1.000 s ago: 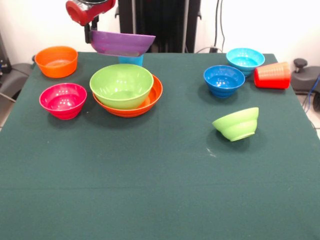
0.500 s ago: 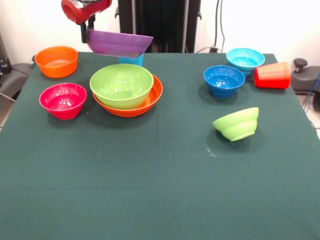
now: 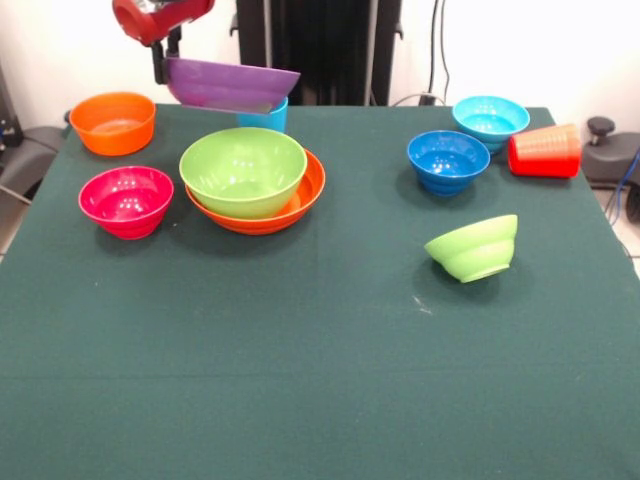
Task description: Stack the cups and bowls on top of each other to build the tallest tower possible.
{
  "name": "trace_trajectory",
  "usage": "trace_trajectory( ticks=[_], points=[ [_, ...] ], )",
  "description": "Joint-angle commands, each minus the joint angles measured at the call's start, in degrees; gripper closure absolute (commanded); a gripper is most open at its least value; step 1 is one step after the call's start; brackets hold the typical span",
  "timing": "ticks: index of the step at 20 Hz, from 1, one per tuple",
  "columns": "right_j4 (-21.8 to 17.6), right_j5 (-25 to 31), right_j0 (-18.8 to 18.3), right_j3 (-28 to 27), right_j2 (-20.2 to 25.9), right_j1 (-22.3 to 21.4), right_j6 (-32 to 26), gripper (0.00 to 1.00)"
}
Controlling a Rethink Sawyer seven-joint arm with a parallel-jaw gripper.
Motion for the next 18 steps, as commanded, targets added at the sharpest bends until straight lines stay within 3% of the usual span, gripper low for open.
trace_trajectory(
  ticks=[1, 4, 8, 13, 18],
  points=[
    [-1.35, -3.76, -1.16, 2.66, 1.44, 1.45, -16.57, 1.0],
    [-0.88, -4.75, -3.87, 4.14, 2.83, 0.48, -17.29, 1.0],
    [-3.28, -8.03, -6.39, 3.95, 2.75, 2.26, -15.92, 1.0],
    [-6.74, -11.25, -6.01, 1.79, 0.96, 5.33, -13.97, 1.0],
    [-7.54, -11.56, -4.31, 1.48, -0.5, 5.87, -11.57, 1.0]
  ],
)
